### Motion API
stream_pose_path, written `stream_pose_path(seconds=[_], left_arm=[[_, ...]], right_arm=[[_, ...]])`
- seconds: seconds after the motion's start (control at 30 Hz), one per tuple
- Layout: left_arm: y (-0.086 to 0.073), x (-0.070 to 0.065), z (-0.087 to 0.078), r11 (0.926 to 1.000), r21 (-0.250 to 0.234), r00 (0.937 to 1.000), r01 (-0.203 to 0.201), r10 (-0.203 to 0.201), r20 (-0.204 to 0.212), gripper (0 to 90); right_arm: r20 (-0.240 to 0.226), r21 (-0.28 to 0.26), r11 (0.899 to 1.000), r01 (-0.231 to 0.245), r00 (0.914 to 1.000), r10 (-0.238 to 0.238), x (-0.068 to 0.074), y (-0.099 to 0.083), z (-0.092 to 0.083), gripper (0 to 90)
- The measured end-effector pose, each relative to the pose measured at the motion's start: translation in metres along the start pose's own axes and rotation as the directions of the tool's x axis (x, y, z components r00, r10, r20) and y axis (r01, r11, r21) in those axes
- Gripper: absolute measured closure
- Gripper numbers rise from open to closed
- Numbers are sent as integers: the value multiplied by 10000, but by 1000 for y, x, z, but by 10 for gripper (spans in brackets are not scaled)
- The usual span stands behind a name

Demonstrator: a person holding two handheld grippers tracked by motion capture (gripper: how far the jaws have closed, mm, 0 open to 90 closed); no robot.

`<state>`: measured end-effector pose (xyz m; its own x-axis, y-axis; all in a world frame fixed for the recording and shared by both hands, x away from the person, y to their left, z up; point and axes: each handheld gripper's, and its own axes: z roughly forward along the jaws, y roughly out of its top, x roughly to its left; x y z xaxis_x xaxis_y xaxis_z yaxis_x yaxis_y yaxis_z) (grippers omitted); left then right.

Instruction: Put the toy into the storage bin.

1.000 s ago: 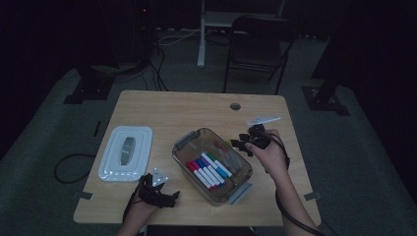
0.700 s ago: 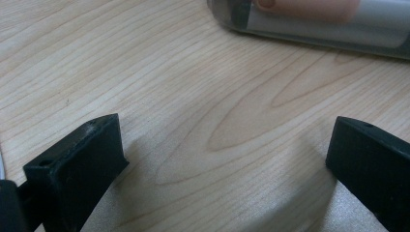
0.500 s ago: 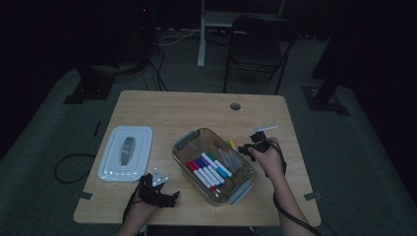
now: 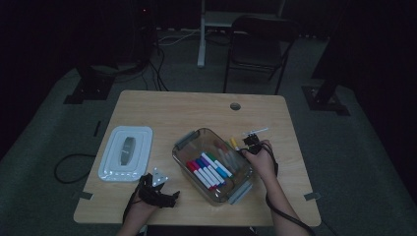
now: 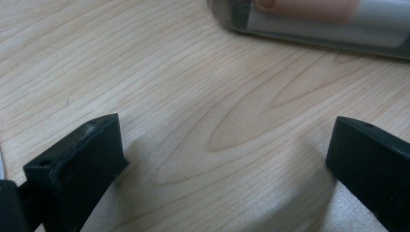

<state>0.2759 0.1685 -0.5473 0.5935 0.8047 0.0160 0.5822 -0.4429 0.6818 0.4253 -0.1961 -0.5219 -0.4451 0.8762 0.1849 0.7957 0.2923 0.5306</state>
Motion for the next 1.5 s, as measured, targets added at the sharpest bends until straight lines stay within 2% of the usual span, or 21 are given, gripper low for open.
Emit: stream_pose_path(seconds=[0.1, 0.2, 0.47, 0.7, 0.93, 1.0, 1.07, 1.13, 1.2, 1.33, 1.5], left_arm=[[0, 0, 0, 10000, -1, 10000, 0, 0, 0, 6], [0, 0, 0, 10000, 0, 10000, -1, 1, -1, 6], [0, 0, 0, 10000, -1, 10000, 3, -3, -2, 6], [0, 0, 0, 10000, -2, 10000, 3, -3, -2, 6], [0, 0, 0, 10000, -17, 10000, -1, 1, -15, 6], [0, 0, 0, 10000, -14, 10000, 2, -2, -8, 6], [0, 0, 0, 10000, -17, 10000, 1, -2, -12, 6], [0, 0, 0, 10000, -11, 10000, -2, 2, -11, 6], [0, 0, 0, 10000, -7, 10000, 8, -8, -4, 6], [0, 0, 0, 10000, -7, 10000, 5, -5, -3, 6], [0, 0, 0, 10000, -7, 10000, 5, -5, -4, 6]], right_arm=[[109, 120, 9993, -350, 9993, 349, -3, 1, -3, 763], [137, -74, 9982, -587, 9982, 588, -5, 2, -12, 763], [-245, -995, 9923, -736, 9971, 715, -7, 11, -58, 764], [-705, -1699, 9846, -403, 9971, 287, 11, 21, -98, 764], [-1214, -2073, 9781, -157, 9926, -98, 34, 29, -120, 764], [-1301, -2104, 9775, -127, 9914, -152, 37, 29, -122, 764], [-1644, -2098, 9777, 96, 9854, -449, 49, 32, -127, 764], [-1765, -2084, 9776, 304, 9819, -682, 59, 33, -128, 764], [-2010, -2100, 9762, 548, 9747, -980, 69, 34, -129, 764], [-2268, -1983, 9740, 1097, 9616, -1545, 88, 37, -128, 764], [-2563, -1639, 9733, 1610, 9458, -1996, 110, 39, -121, 764]])
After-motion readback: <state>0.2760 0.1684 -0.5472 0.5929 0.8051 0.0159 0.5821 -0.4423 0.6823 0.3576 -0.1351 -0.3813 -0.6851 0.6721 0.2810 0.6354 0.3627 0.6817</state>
